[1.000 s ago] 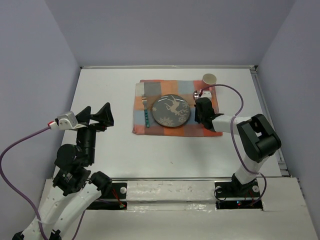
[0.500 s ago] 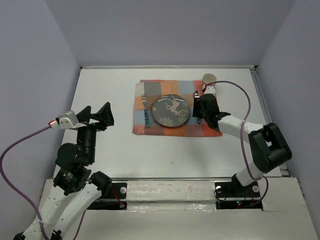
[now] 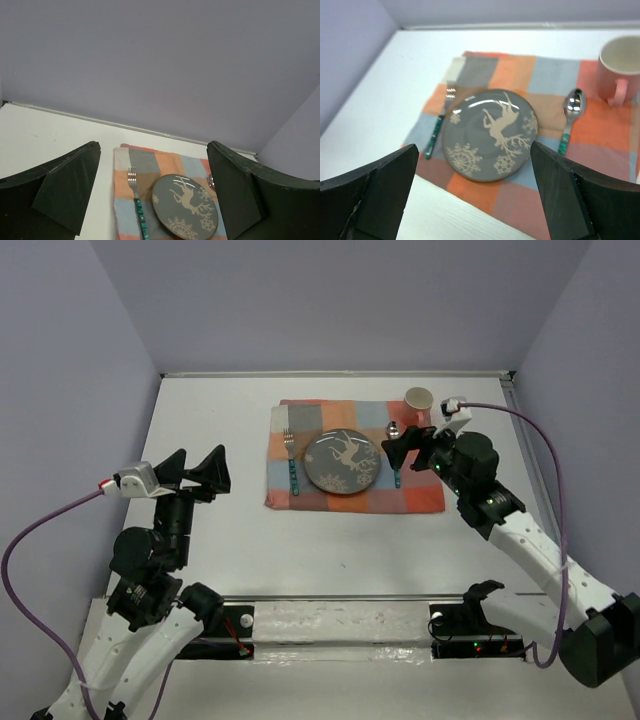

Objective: Set the dinner table for one person

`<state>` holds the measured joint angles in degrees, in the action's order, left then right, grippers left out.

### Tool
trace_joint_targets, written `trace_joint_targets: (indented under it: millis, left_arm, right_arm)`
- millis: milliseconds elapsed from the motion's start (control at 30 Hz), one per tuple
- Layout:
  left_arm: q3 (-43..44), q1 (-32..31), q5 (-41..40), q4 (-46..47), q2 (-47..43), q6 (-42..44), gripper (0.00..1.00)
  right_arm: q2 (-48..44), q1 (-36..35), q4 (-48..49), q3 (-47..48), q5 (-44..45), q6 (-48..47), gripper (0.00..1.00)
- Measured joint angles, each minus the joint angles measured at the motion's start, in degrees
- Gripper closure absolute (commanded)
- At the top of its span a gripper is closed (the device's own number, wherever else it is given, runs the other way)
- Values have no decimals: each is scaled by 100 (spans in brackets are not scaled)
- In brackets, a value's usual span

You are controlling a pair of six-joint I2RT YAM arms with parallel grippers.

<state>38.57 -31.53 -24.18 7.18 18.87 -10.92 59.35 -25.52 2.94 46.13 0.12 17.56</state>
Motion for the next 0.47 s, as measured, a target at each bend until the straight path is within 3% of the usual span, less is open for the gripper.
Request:
trace_joint_targets:
  millis: [467]
  left_arm:
    - [0,214,455,44,190,59,1]
  right_arm:
    - [-2358,0,-131,-334,-260,-302,0]
